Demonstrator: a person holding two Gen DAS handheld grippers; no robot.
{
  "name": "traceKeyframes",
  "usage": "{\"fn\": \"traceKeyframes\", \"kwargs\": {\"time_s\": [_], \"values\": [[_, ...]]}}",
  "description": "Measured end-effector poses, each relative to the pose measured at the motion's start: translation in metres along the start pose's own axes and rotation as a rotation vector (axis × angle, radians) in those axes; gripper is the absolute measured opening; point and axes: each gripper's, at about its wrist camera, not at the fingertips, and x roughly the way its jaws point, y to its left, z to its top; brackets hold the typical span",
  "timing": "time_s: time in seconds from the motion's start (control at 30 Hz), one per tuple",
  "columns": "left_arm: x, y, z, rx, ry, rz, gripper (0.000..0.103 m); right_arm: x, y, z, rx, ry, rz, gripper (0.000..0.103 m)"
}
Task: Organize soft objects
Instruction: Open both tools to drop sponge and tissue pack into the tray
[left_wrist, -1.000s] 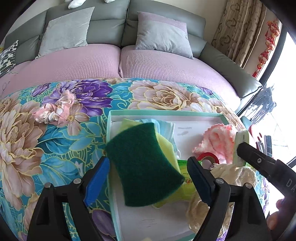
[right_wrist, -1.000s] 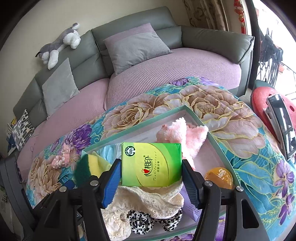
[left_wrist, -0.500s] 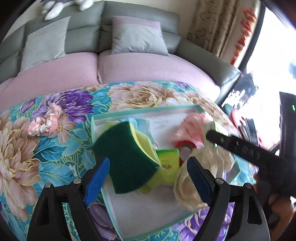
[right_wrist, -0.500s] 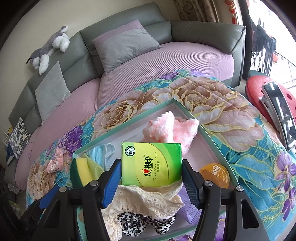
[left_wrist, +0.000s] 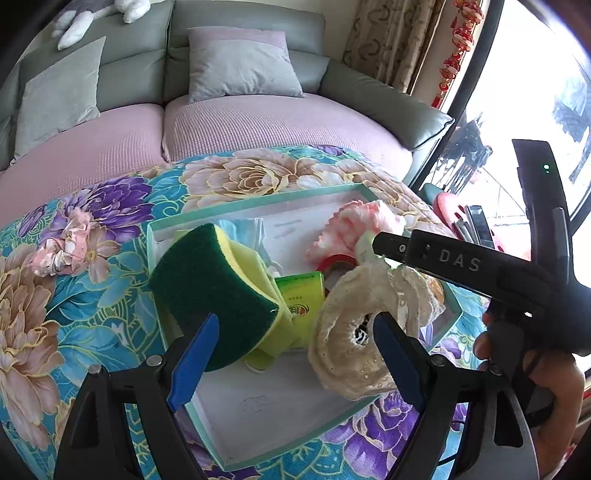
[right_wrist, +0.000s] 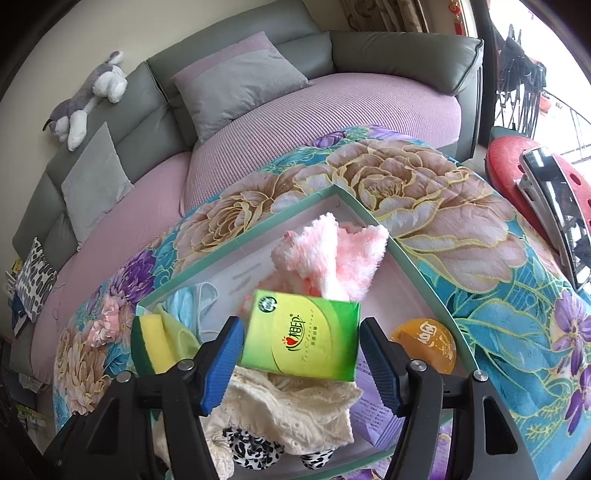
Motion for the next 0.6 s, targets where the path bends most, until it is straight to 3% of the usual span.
{"fn": "traceKeyframes", "kwargs": {"time_s": [0.2,0.33,0.6], "values": [[0.007,0.003,-0.001,-0.013,0.022,0.004,0.086,0.002,-0.001,0.0,0.003,0.006,-0.009,0.077],[0.007,0.005,-0.002,-0.02,0.024,-0.002,0.086,0.002,-0.001,0.0,0.009,0.002,-0.016,0.086],[-0.002,0.027,0.0,-0.103,0.001,0.045,0.086,-0.003,-0.004,0.002,0.019,-0.016,-0.024,0.088]]}}
